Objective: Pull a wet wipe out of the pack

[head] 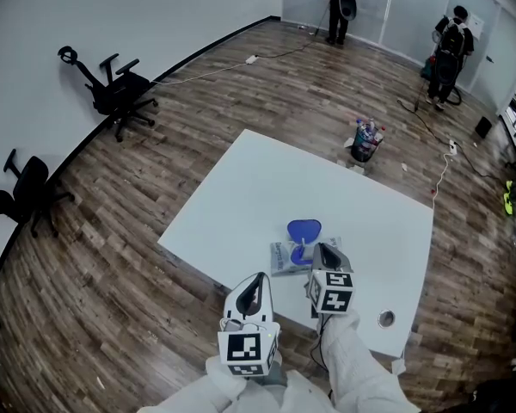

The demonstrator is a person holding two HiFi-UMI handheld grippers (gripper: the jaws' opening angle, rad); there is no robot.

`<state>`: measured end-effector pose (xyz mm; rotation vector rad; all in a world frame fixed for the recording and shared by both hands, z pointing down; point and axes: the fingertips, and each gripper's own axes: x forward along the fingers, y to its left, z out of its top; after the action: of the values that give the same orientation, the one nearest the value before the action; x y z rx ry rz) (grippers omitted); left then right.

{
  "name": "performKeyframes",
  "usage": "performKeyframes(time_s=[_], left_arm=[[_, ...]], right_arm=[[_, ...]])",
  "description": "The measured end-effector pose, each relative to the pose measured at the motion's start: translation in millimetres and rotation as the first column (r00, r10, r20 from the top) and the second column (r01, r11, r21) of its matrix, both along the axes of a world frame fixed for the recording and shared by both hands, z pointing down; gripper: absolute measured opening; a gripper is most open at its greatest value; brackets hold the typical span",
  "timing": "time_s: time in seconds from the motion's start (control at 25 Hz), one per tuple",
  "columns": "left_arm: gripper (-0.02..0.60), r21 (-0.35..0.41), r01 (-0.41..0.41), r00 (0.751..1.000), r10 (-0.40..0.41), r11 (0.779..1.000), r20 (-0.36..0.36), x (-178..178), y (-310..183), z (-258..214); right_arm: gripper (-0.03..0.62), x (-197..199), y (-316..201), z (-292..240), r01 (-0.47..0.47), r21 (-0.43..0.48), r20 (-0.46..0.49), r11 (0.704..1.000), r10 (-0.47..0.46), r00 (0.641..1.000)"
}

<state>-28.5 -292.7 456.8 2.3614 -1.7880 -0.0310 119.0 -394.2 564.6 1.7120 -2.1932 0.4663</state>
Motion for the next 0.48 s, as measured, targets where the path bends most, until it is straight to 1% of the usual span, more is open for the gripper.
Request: performKeyframes(time_s=[0.28, 0.48], left_arm=[[0.000, 0.002, -0.001, 1.000, 0.001, 1.000, -0.008, 2.5, -3.5, -4.7], [0.000, 0.006, -0.006, 1.000, 0.006, 1.000, -0.010, 6.6, -2.8, -7.4]], right_arm=[[0.011, 2.4, -2.2, -10.2, -0.001, 0.014, 0.002, 1.000, 0.001, 1.000], [0.011, 2.2, -0.8, -24.3, 0.006, 0.044, 0.003, 0.999, -0.006, 1.000]])
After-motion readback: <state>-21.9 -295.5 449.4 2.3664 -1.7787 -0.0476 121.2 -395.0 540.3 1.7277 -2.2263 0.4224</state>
